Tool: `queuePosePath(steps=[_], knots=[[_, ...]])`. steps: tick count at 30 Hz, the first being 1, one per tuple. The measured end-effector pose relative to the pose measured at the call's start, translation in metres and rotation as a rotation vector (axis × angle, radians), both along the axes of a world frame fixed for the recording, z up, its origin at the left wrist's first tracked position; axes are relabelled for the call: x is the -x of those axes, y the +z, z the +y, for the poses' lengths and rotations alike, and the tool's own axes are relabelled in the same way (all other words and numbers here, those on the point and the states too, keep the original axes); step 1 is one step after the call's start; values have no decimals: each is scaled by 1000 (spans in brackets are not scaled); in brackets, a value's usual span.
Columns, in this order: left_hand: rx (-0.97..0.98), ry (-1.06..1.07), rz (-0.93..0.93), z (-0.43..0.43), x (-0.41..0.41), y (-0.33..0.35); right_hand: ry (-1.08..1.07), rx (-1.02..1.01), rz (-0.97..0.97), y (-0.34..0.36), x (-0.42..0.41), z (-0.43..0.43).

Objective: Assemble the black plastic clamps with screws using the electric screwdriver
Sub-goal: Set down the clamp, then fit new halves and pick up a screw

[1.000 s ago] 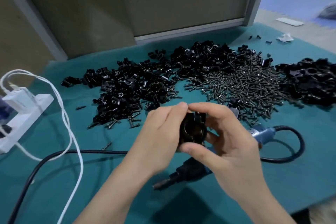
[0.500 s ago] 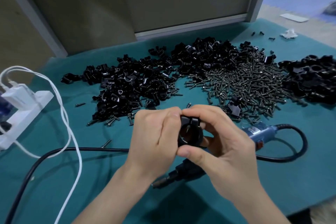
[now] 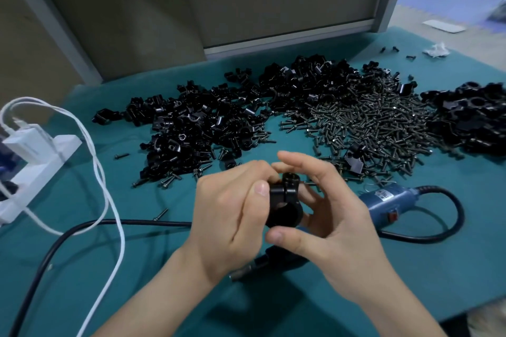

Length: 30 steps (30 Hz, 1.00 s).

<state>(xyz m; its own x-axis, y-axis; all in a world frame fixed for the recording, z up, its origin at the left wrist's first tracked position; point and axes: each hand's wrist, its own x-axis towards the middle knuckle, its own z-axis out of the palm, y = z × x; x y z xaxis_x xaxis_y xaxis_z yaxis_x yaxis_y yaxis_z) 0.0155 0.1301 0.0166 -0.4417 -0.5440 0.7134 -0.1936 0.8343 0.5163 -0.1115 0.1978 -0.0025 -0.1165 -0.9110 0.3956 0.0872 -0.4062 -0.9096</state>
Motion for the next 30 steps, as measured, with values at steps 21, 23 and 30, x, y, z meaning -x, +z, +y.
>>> queuePosePath(steps=[21, 23, 30], knots=[[-334, 97, 37, 9, 9, 2, -201, 48, 187, 2, 8, 5], [-400, 23, 46, 12, 7, 3, -214, 26, 158, 3, 9, 5], [-762, -192, 201, 17, 11, -5, -321, 18, 175, 6, 5, 4]])
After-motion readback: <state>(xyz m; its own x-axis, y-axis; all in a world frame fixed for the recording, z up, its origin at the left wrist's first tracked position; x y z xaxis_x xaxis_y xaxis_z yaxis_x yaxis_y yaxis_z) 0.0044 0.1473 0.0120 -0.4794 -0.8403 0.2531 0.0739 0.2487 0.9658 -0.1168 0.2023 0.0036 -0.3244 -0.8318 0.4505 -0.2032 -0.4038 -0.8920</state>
